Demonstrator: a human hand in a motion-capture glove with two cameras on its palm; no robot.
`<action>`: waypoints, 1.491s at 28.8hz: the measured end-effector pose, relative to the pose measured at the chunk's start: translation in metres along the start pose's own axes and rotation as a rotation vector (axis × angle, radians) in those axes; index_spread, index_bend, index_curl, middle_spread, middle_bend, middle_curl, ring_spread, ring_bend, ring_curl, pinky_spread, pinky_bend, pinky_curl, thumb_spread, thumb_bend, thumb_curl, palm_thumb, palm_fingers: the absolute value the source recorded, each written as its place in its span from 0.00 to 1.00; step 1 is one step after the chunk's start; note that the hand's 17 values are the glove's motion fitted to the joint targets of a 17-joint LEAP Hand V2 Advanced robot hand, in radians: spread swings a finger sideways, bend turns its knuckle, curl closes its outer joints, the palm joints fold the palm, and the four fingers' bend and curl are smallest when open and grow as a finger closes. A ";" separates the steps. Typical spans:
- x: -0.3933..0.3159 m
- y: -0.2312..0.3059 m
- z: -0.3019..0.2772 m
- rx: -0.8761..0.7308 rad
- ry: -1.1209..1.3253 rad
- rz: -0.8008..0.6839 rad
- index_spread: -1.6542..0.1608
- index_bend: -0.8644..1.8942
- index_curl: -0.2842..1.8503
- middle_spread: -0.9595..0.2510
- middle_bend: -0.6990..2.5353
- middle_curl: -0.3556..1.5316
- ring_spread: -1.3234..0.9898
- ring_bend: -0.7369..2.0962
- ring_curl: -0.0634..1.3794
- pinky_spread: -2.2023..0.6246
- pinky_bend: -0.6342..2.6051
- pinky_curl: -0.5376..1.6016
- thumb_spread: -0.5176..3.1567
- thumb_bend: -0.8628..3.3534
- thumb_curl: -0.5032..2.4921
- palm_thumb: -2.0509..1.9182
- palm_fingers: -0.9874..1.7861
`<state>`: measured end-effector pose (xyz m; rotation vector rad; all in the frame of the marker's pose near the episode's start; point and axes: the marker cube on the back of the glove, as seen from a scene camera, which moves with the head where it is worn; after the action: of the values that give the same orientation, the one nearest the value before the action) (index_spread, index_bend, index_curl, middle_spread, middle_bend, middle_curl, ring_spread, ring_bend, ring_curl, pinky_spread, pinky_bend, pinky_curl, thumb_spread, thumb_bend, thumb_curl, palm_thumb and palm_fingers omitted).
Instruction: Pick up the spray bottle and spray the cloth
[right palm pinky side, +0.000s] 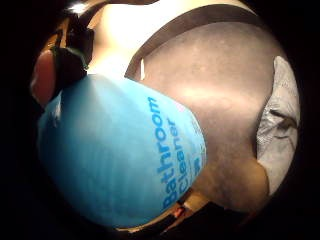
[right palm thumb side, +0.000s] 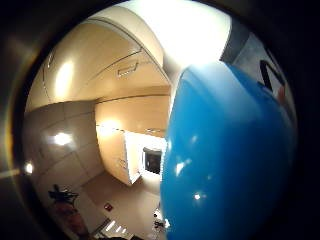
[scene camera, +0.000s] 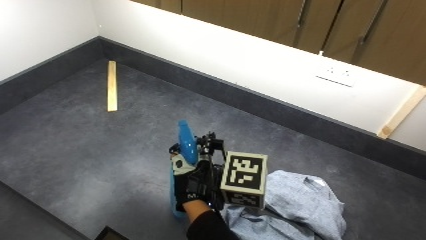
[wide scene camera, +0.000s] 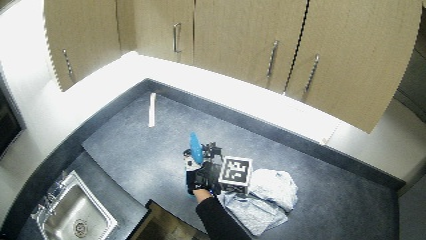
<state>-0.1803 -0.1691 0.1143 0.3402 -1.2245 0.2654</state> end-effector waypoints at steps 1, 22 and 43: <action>0.007 0.003 0.000 0.000 0.005 0.003 0.82 0.42 0.43 0.73 0.32 0.49 0.53 0.34 0.38 0.78 0.25 0.43 0.28 0.20 0.42 0.82 0.75; 0.045 0.016 0.000 -0.040 0.063 0.079 0.82 0.43 0.43 0.74 0.31 0.49 0.53 0.33 0.38 0.77 0.24 0.40 0.31 0.20 0.42 0.82 0.74; 0.039 0.038 0.006 -0.267 0.218 0.009 0.75 0.33 0.29 0.84 0.27 0.42 0.60 0.35 0.36 0.82 0.35 0.43 0.39 0.20 0.37 0.75 0.43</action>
<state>-0.1874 -0.1361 0.1568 0.0722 -1.0306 0.1398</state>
